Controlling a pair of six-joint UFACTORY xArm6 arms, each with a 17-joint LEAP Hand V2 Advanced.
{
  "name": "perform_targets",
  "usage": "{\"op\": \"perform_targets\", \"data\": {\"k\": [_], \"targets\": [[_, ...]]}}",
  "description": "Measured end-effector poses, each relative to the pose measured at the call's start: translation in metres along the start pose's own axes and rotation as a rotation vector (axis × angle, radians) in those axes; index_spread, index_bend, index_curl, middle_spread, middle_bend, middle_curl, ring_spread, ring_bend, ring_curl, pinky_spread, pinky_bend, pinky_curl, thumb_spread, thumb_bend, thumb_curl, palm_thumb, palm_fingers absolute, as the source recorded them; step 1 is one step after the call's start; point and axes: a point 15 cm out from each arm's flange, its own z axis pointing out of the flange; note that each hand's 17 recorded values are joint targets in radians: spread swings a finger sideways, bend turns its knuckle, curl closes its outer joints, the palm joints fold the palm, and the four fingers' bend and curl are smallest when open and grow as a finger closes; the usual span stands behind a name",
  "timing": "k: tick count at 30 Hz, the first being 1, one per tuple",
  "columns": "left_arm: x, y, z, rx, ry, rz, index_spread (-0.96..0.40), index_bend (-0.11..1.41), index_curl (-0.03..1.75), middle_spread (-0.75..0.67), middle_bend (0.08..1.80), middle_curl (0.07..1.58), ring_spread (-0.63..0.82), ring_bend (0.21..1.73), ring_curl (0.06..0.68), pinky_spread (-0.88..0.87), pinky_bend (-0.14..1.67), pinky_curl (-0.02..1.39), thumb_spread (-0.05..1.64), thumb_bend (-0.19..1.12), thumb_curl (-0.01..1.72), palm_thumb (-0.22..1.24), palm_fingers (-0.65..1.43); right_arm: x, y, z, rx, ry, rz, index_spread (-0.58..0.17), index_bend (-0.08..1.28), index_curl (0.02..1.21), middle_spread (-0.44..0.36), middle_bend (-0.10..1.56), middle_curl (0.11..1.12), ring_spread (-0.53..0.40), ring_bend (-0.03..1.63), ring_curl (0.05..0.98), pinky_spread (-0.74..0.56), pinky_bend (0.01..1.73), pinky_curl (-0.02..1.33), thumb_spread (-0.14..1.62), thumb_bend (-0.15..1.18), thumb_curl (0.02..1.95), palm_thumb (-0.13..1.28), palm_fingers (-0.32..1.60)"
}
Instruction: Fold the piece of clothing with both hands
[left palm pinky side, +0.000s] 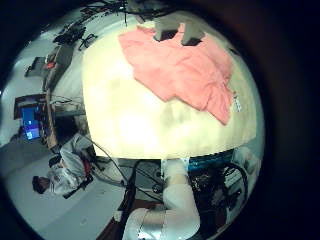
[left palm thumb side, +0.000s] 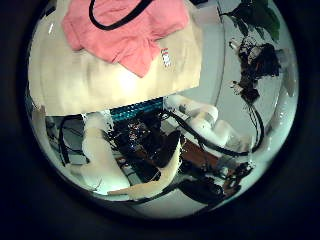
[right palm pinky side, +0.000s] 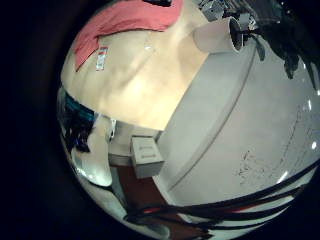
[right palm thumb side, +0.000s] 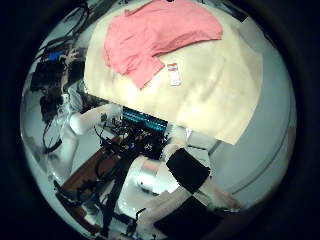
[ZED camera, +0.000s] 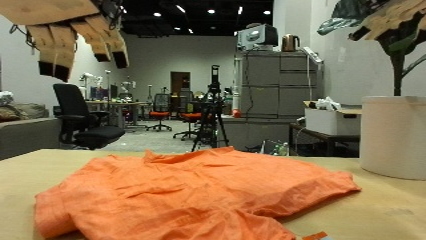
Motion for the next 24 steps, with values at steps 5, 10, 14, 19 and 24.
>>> {"op": "perform_targets", "data": {"k": [5,10,14,19,24], "targets": [[-0.003,-0.001,0.002,-0.001,-0.015,0.001,-0.03,0.16,0.31,0.22,0.19,0.33,0.46,0.45,0.222,0.48,0.27,0.31,0.94,-0.03,0.30,0.13,0.09,-0.001,-0.001,0.001,-0.005,0.000,-0.004,-0.375,0.17,0.28,0.047,0.18,0.30,0.237,0.29,0.261,0.33,0.40,0.33,1.21,-0.02,0.25,0.51,0.03],[-0.003,0.001,0.010,-0.021,-0.015,0.008,-0.03,0.16,0.31,0.21,0.20,0.33,0.46,0.44,0.221,0.48,0.27,0.31,0.93,-0.03,0.31,0.13,0.08,-0.001,-0.008,0.001,0.003,-0.005,-0.006,-0.374,0.17,0.29,0.047,0.18,0.30,0.237,0.28,0.259,0.33,0.39,0.32,1.21,-0.02,0.25,0.52,0.04],[-0.001,-0.001,0.017,-0.029,-0.020,0.019,-0.03,0.17,0.31,0.22,0.19,0.33,0.46,0.44,0.220,0.48,0.26,0.31,0.93,-0.03,0.31,0.13,0.09,-0.001,-0.008,0.003,-0.001,-0.008,-0.007,-0.373,0.17,0.29,0.047,0.18,0.30,0.237,0.28,0.259,0.33,0.39,0.32,1.21,-0.02,0.25,0.52,0.04],[0.006,-0.005,0.035,-0.044,-0.026,0.059,-0.02,0.17,0.32,0.20,0.19,0.33,0.46,0.43,0.217,0.48,0.26,0.31,0.96,-0.02,0.31,0.18,0.10,-0.002,-0.011,0.006,-0.012,-0.012,0.001,-0.368,0.17,0.29,0.047,0.18,0.30,0.237,0.27,0.257,0.33,0.39,0.32,1.21,-0.02,0.25,0.51,0.04],[0.028,-0.017,0.060,-0.050,-0.048,0.157,-0.01,0.18,0.33,0.20,0.17,0.32,0.46,0.43,0.218,0.48,0.25,0.31,1.00,-0.02,0.31,0.23,0.10,-0.010,-0.016,0.011,-0.031,-0.040,-0.007,-0.363,0.17,0.29,0.057,0.19,0.30,0.244,0.27,0.256,0.33,0.38,0.32,1.22,-0.02,0.24,0.51,0.05]]}}
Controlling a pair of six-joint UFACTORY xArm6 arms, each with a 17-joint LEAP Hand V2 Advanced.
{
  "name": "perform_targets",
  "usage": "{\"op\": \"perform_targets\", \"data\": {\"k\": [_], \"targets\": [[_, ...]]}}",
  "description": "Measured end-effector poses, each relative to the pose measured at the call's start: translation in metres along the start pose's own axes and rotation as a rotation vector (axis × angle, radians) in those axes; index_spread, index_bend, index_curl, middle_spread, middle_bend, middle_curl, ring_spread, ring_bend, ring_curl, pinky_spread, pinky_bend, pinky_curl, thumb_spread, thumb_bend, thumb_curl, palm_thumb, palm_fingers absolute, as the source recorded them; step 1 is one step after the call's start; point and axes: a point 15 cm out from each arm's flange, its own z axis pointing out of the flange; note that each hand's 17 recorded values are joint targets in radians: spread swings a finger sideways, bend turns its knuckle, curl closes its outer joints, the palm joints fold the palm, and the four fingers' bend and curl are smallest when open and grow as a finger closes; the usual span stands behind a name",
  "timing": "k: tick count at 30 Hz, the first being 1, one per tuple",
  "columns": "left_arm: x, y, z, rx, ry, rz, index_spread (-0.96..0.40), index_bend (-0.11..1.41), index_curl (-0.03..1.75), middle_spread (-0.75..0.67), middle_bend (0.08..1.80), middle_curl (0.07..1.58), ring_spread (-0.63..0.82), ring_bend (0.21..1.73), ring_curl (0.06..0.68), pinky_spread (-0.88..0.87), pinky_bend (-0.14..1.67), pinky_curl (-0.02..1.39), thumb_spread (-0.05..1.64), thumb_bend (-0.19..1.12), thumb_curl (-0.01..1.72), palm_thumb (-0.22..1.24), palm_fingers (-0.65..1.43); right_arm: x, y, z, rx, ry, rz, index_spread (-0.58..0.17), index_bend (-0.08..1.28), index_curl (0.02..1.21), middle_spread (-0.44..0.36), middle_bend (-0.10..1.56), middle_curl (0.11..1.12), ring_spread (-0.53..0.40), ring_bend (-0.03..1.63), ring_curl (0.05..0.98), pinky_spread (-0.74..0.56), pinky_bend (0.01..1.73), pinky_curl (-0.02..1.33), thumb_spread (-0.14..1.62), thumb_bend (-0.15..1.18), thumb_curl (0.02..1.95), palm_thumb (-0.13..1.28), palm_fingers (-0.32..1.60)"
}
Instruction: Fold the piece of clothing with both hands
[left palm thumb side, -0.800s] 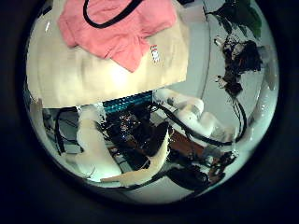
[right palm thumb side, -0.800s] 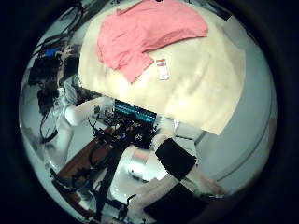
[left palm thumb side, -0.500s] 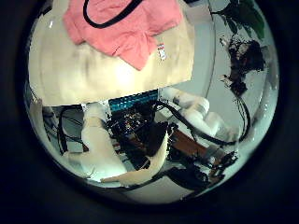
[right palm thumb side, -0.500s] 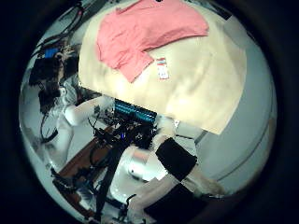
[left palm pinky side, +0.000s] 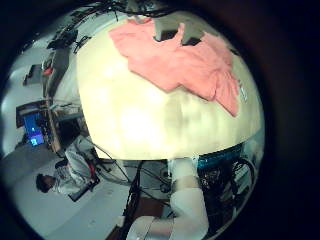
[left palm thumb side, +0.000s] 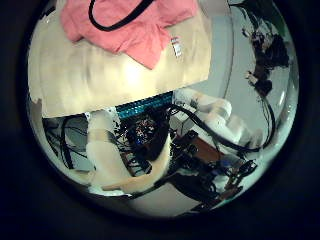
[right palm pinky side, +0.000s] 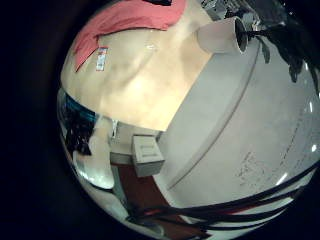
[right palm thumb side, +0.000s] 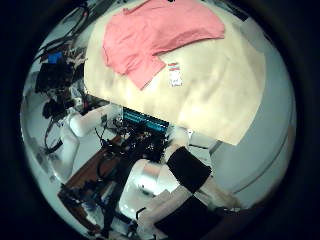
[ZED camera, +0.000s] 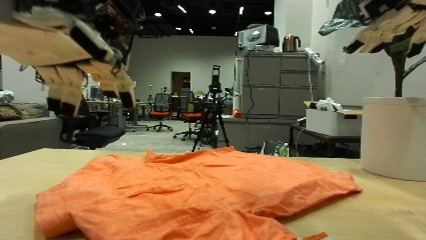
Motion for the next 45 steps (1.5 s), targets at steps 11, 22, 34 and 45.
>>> {"op": "perform_targets", "data": {"k": [11,22,34,45], "targets": [[-0.020,-0.055,0.070,-0.164,-0.215,0.207,0.02,0.13,0.30,0.34,0.16,0.27,0.52,0.41,0.212,0.51,0.27,0.32,0.97,-0.05,0.29,0.14,-0.11,-0.014,-0.002,0.011,-0.026,-0.044,0.049,-0.351,0.17,0.29,0.074,0.19,0.30,0.256,0.26,0.255,0.33,0.38,0.32,1.23,-0.01,0.24,0.52,0.05],[-0.046,-0.097,0.091,-0.144,-0.240,0.292,0.08,0.12,0.22,0.45,0.16,0.22,0.58,0.38,0.203,0.54,0.25,0.32,0.90,-0.03,0.30,0.07,-0.14,-0.026,-0.008,0.017,-0.049,-0.059,0.067,-0.341,0.17,0.30,0.087,0.19,0.30,0.258,0.25,0.254,0.34,0.36,0.31,1.24,-0.02,0.24,0.52,0.06],[-0.043,-0.100,0.070,-0.070,-0.243,0.292,0.02,0.23,0.27,0.11,0.53,0.32,0.25,0.48,0.222,0.33,0.13,0.24,0.93,-0.01,0.32,0.15,0.51,-0.026,-0.009,0.019,-0.057,-0.061,0.066,-0.340,0.17,0.30,0.088,0.18,0.30,0.268,0.24,0.254,0.34,0.36,0.31,1.24,-0.01,0.24,0.52,0.06],[-0.038,-0.115,0.052,0.039,-0.229,0.300,-0.28,0.30,0.39,-0.30,0.80,0.56,-0.37,0.76,0.396,-0.41,0.48,0.40,1.04,-0.02,0.32,0.29,0.78,-0.026,-0.008,0.018,-0.058,-0.061,0.065,-0.339,0.18,0.30,0.097,0.18,0.30,0.269,0.23,0.253,0.34,0.34,0.31,1.24,-0.01,0.24,0.52,0.07]]}}
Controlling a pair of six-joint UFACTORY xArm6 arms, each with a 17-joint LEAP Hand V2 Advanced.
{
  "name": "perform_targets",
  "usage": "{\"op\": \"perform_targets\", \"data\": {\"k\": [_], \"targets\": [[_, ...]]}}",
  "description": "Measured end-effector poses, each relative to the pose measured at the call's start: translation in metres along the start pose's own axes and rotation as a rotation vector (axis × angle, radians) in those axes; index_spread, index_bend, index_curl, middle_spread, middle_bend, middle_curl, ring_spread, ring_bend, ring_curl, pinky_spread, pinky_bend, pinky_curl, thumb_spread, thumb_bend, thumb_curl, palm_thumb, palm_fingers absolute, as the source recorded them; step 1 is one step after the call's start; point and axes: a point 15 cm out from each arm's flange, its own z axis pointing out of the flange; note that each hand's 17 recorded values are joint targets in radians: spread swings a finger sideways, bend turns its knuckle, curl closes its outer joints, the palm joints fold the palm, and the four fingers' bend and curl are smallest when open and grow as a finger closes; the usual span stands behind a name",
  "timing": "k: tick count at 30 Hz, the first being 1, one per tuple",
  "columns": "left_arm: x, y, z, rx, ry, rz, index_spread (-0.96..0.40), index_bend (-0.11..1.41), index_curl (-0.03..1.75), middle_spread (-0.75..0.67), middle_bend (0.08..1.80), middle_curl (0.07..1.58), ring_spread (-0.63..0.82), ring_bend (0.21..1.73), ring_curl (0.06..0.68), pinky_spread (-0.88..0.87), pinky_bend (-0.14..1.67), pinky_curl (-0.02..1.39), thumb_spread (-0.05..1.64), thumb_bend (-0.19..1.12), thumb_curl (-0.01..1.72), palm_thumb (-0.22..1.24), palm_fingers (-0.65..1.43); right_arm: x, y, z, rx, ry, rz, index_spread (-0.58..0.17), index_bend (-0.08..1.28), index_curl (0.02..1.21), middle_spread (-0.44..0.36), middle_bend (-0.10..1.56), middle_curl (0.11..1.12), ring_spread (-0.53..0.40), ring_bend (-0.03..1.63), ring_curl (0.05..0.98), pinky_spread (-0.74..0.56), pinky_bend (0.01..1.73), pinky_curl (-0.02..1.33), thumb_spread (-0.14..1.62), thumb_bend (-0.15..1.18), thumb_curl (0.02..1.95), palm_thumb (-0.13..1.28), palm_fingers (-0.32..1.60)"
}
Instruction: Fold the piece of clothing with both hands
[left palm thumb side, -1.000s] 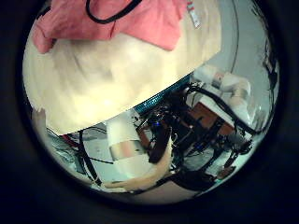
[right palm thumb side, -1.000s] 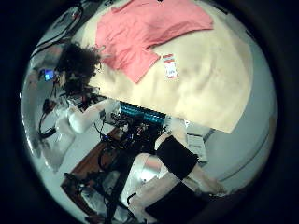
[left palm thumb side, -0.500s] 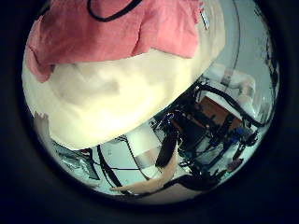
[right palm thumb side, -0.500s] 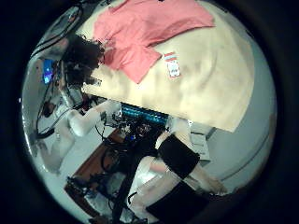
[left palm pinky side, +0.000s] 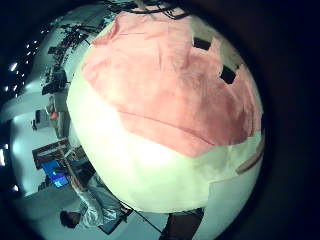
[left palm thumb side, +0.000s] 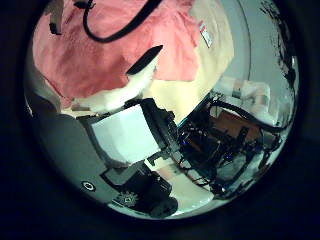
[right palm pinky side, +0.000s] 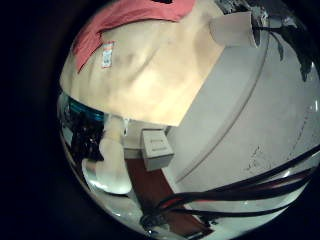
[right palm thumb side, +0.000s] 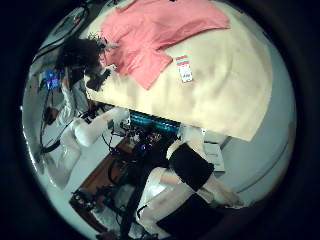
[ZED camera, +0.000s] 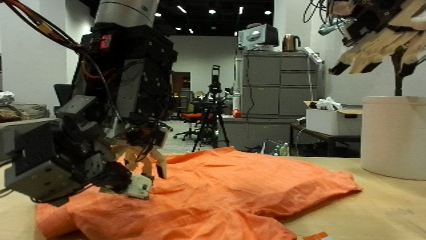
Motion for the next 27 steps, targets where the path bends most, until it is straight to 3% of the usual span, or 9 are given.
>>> {"op": "perform_targets", "data": {"k": [5,14,20,27], "targets": [[0.004,0.008,0.003,-0.045,0.009,0.011,-0.27,0.41,0.47,-0.31,0.68,0.55,-0.27,0.61,0.345,-0.39,0.50,0.41,1.03,-0.03,0.31,0.28,0.53,0.001,0.000,0.000,-0.002,0.001,0.002,-0.334,0.17,0.31,0.097,0.18,0.30,0.270,0.22,0.253,0.34,0.33,0.31,1.25,-0.01,0.24,0.52,0.08],[0.008,0.010,0.019,-0.122,0.033,0.024,-0.10,0.32,0.47,-0.11,0.40,0.45,0.01,0.58,0.306,0.01,0.38,0.37,1.00,-0.03,0.30,0.22,0.15,0.001,-0.001,0.000,0.000,0.001,0.000,-0.332,0.17,0.31,0.097,0.18,0.30,0.265,0.21,0.254,0.33,0.32,0.31,1.25,-0.01,0.24,0.52,0.08],[0.012,0.010,0.028,-0.157,0.023,0.031,-0.03,0.23,0.43,0.03,0.27,0.39,0.16,0.55,0.280,0.24,0.33,0.34,0.98,-0.03,0.30,0.20,0.08,0.001,-0.001,0.001,-0.002,0.002,-0.006,-0.332,0.18,0.31,0.097,0.18,0.29,0.259,0.21,0.253,0.33,0.32,0.32,1.25,-0.01,0.24,0.52,0.08],[0.008,0.018,0.030,-0.198,0.009,0.034,0.00,0.18,0.41,0.11,0.20,0.36,0.26,0.49,0.251,0.36,0.28,0.31,0.97,-0.03,0.30,0.18,0.08,0.001,0.000,0.001,-0.002,0.002,-0.007,-0.331,0.17,0.31,0.101,0.18,0.29,0.256,0.20,0.255,0.33,0.32,0.32,1.25,-0.01,0.24,0.52,0.08]]}}
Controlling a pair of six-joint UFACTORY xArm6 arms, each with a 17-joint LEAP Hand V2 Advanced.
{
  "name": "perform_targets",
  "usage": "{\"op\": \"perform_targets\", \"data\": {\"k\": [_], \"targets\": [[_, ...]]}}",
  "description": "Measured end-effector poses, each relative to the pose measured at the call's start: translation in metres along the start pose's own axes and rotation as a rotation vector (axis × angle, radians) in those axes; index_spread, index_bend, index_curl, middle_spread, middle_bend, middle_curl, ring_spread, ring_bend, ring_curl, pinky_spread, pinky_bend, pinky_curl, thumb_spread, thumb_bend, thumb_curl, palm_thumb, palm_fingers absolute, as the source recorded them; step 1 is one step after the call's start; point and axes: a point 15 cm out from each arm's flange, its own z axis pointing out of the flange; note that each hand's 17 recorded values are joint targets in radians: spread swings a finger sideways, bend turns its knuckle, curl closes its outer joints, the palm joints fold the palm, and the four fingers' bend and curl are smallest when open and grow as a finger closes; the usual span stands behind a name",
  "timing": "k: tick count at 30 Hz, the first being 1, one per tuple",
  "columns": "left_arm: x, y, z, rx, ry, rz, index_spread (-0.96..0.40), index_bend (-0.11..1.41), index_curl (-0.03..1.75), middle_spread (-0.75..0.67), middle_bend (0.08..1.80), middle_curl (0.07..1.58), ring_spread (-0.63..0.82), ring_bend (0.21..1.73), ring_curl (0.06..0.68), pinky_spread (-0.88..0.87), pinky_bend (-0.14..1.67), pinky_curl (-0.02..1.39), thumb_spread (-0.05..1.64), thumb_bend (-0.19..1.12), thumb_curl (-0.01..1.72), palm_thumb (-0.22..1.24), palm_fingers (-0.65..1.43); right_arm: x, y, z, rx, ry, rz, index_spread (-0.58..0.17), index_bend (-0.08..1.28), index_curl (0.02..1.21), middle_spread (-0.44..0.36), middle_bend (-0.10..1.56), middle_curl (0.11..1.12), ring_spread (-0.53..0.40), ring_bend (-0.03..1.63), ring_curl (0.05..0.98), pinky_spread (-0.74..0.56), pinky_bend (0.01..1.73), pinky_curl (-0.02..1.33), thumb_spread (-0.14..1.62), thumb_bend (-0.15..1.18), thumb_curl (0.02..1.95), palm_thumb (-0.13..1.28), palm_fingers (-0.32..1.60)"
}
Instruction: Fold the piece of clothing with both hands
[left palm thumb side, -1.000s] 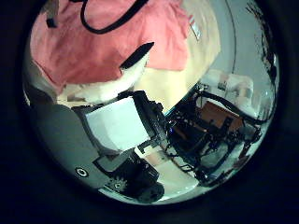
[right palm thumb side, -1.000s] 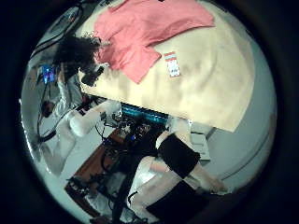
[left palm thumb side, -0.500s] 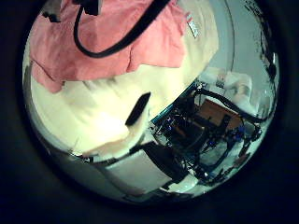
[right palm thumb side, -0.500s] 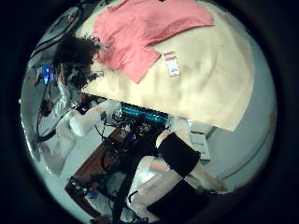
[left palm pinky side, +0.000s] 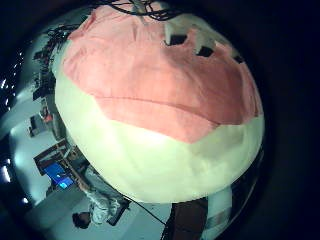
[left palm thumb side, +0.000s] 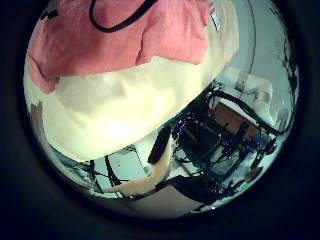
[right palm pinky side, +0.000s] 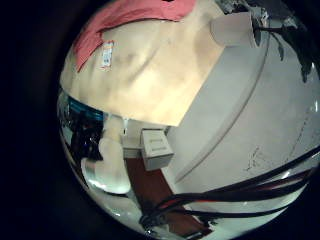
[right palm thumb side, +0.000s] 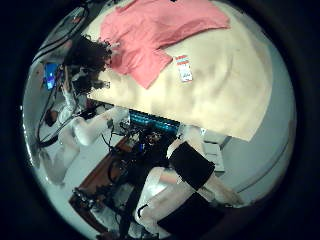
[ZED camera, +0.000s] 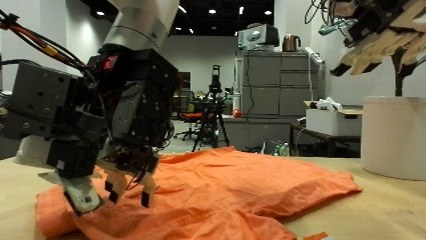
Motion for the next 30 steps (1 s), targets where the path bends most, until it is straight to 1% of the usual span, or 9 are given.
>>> {"op": "perform_targets", "data": {"k": [6,13,18,22,30], "targets": [[-0.009,0.013,0.014,-0.091,-0.029,-0.006,0.02,0.18,0.40,0.13,0.19,0.35,0.30,0.45,0.240,0.40,0.25,0.31,0.95,-0.03,0.30,0.15,0.07,0.000,0.000,0.000,-0.002,0.000,0.000,-0.332,0.18,0.31,0.102,0.18,0.29,0.255,0.20,0.256,0.33,0.32,0.32,1.25,-0.01,0.24,0.52,0.08],[-0.023,0.021,0.027,-0.158,-0.062,-0.020,0.03,0.18,0.38,0.17,0.18,0.33,0.36,0.43,0.230,0.44,0.23,0.30,0.93,-0.03,0.30,0.12,0.04,0.000,0.000,0.000,0.002,0.000,0.000,-0.332,0.18,0.31,0.102,0.18,0.29,0.255,0.20,0.255,0.33,0.32,0.32,1.25,-0.01,0.24,0.52,0.08],[-0.032,0.021,0.028,-0.168,-0.072,-0.035,0.04,0.18,0.37,0.21,0.18,0.31,0.40,0.41,0.225,0.46,0.22,0.31,0.92,-0.03,0.30,0.10,0.01,0.000,0.001,-0.001,0.005,0.000,0.001,-0.332,0.18,0.31,0.103,0.18,0.29,0.255,0.20,0.256,0.34,0.31,0.32,1.25,-0.01,0.24,0.52,0.08],[-0.050,0.031,0.030,-0.191,-0.083,-0.062,0.05,0.17,0.37,0.21,0.18,0.31,0.42,0.41,0.225,0.46,0.22,0.31,0.92,-0.03,0.30,0.09,0.01,0.000,0.002,-0.002,0.009,0.001,0.000,-0.332,0.18,0.31,0.103,0.18,0.29,0.255,0.20,0.255,0.34,0.31,0.32,1.25,-0.01,0.24,0.52,0.08],[-0.083,0.049,0.034,-0.213,-0.101,-0.113,0.07,0.17,0.35,0.22,0.19,0.30,0.44,0.40,0.225,0.47,0.21,0.31,0.92,-0.03,0.30,0.08,-0.01,0.001,0.003,-0.003,0.009,0.001,0.002,-0.331,0.18,0.31,0.102,0.18,0.29,0.255,0.19,0.254,0.34,0.31,0.32,1.25,-0.01,0.24,0.52,0.08]]}}
